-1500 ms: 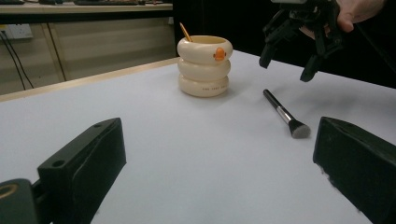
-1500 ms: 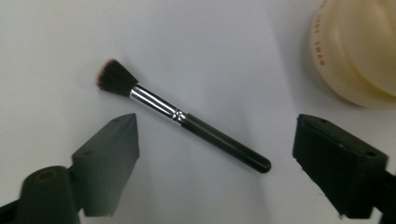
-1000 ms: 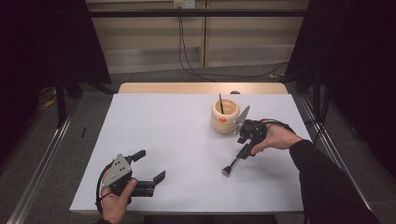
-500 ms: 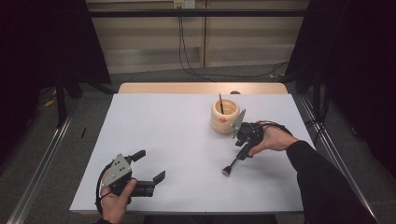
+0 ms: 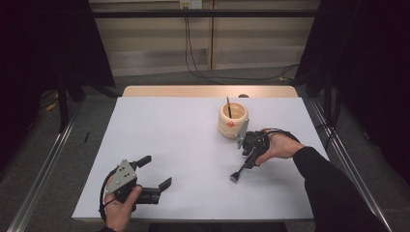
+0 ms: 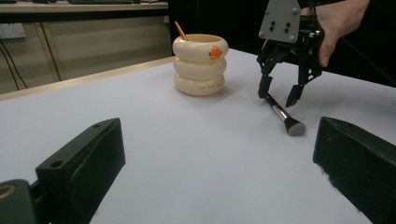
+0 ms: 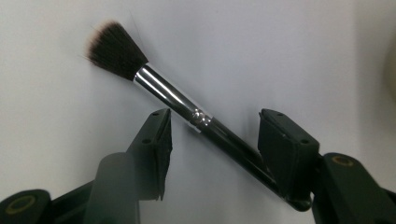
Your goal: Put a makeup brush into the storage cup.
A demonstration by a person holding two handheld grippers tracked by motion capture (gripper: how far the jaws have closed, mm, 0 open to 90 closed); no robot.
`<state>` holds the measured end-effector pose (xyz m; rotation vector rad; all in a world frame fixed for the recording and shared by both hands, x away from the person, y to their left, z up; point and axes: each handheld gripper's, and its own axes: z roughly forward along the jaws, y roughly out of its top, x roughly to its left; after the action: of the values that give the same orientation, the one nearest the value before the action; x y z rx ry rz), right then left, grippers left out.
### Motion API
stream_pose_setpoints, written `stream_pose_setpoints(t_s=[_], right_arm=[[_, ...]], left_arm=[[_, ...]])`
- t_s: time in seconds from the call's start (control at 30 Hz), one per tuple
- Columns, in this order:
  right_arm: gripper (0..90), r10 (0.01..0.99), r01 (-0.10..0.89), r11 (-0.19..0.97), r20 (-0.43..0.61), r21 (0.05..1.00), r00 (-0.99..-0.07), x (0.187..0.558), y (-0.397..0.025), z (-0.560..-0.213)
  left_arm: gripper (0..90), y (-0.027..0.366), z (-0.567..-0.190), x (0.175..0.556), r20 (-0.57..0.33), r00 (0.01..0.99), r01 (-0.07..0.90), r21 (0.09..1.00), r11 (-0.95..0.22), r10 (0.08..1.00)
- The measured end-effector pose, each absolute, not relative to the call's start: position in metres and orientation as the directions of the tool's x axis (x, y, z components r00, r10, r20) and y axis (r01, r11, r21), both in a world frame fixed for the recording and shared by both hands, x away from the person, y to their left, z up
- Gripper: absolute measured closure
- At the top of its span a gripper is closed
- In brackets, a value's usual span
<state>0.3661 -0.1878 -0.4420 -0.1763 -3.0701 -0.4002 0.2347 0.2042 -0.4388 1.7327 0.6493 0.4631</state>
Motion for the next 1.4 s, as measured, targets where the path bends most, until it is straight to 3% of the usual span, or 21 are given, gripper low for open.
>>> stream_pose_setpoints(t_s=[0.13,0.2,0.97,1.2,1.27,1.4], right_arm=[[46.7,0.132,0.143,0.962,0.061,0.232,-0.989,0.3626,-0.1866,-0.4438],[47.2,0.099,0.108,0.967,0.05,0.229,-0.994,0.364,-0.1861,-0.4472],[79.1,0.121,0.13,0.97,0.055,0.206,-0.991,0.3671,-0.1865,-0.4491],[80.1,0.173,0.184,0.965,0.076,0.185,-0.982,0.3661,-0.1865,-0.448],[80.1,0.14,0.151,0.968,0.068,0.198,-0.988,0.3689,-0.1856,-0.4491],[80.2,0.165,0.175,0.966,0.07,0.188,-0.984,0.3674,-0.1849,-0.4486]], left_arm=[[2.1,0.2044,-0.4388,0.2348,-0.027,0.768,0.182,0.967,-0.178,0.64],[2.1,0.2042,-0.439,0.2348,-0.031,0.768,0.184,0.967,-0.174,0.64],[2.1,0.204,-0.4392,0.2351,-0.03,0.773,0.183,0.967,-0.177,0.633],[2.1,0.2043,-0.4392,0.2354,-0.026,0.773,0.181,0.967,-0.181,0.633],[2.1,0.2041,-0.4391,0.2353,-0.023,0.772,0.18,0.966,-0.184,0.635],[2.1,0.2043,-0.4388,0.2349,-0.024,0.769,0.181,0.966,-0.182,0.639]])
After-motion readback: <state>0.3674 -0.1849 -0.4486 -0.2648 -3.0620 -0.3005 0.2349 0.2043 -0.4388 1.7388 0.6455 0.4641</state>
